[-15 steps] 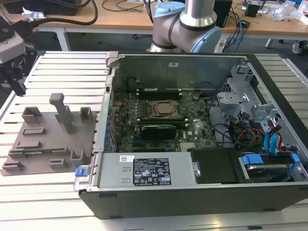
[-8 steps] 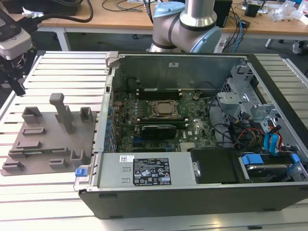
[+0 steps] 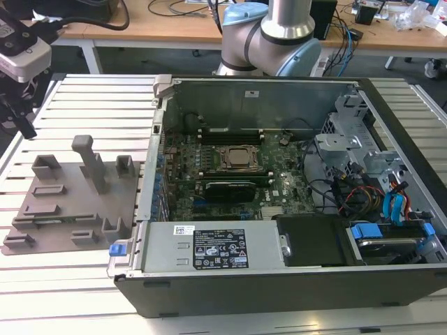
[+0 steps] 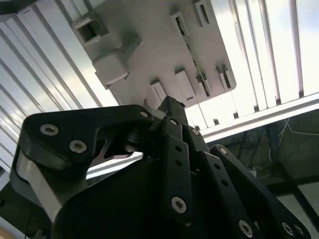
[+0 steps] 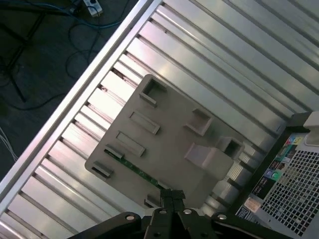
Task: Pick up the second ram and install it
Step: 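Pick up the second ram and move it above second insertion slot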
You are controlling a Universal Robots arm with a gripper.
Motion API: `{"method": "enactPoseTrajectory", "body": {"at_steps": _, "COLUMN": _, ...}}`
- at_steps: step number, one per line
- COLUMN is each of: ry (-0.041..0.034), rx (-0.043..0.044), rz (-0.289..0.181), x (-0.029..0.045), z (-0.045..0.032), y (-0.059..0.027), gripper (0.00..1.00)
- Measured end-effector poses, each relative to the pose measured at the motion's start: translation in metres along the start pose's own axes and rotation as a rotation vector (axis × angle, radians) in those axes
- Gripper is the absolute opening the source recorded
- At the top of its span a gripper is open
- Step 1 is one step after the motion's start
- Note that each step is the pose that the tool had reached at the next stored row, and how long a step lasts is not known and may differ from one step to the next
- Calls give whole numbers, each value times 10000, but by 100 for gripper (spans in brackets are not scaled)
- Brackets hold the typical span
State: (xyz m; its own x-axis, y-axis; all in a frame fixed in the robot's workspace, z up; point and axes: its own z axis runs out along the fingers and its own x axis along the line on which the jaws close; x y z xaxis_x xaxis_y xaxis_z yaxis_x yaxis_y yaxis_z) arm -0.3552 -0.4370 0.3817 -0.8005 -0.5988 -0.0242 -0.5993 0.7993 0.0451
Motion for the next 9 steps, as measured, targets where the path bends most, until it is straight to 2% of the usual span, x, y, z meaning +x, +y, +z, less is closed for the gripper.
{"method": "enactPoseTrajectory", "body": {"at_steps": 9, "ry": 39, "rx": -21, "rz": -861, "x": 0, "z": 0, "y": 0, "gripper": 11}}
